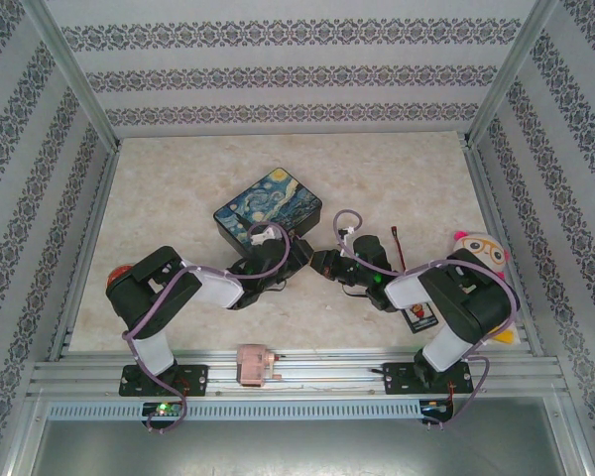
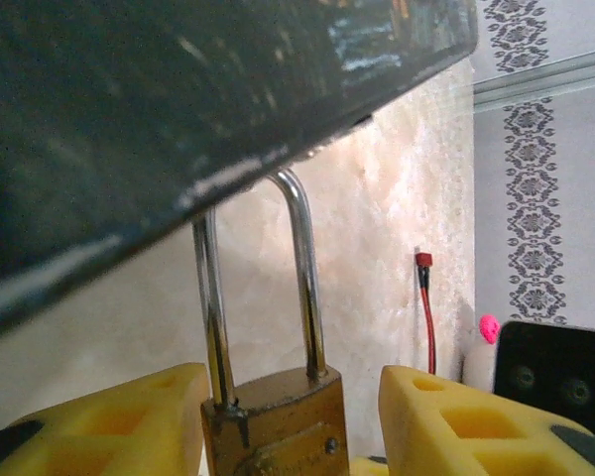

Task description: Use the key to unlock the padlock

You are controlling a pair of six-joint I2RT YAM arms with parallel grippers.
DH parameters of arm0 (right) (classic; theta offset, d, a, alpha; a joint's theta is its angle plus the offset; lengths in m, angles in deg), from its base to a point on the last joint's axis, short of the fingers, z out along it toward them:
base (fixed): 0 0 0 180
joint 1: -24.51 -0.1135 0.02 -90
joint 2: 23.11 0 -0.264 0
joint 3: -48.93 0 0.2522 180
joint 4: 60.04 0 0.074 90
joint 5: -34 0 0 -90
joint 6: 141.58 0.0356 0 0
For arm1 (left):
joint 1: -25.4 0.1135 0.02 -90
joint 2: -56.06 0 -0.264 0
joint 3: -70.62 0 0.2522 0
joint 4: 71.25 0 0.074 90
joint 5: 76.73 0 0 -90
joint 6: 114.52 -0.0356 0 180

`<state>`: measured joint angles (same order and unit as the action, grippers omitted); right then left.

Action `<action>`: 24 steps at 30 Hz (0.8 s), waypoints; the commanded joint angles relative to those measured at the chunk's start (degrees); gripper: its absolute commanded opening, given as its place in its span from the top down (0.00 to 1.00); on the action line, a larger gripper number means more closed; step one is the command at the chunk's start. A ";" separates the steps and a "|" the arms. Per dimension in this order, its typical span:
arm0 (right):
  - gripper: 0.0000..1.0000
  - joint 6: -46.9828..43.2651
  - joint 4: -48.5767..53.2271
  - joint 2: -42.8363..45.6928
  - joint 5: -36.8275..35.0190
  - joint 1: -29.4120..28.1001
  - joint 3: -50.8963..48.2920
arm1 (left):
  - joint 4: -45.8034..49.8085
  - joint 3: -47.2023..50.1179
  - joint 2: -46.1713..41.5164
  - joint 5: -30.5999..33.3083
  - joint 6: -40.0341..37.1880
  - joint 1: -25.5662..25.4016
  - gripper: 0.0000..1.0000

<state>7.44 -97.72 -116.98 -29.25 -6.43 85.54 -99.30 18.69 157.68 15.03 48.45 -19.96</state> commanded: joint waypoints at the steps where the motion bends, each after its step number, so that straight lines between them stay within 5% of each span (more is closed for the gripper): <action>1: 0.98 2.37 -6.75 -1.54 0.49 0.62 1.53 | -7.74 0.81 -0.13 0.79 -1.85 -0.54 0.59; 9: 0.96 4.40 -10.73 -4.44 0.89 0.59 1.54 | -8.65 1.11 0.13 1.40 -2.29 -0.51 0.77; 17: 0.81 3.67 -11.23 -4.54 0.79 0.69 1.21 | -7.42 1.36 -0.21 1.98 -2.70 -0.34 0.94; 24: 0.72 -3.42 -2.27 2.42 -2.04 0.15 -0.26 | -4.18 0.74 -1.66 2.34 -2.49 -0.34 1.00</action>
<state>9.08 -102.01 -119.14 -29.65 -6.01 85.54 -101.48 19.89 157.70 17.56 47.23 -19.90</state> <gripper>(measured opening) 0.278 0.109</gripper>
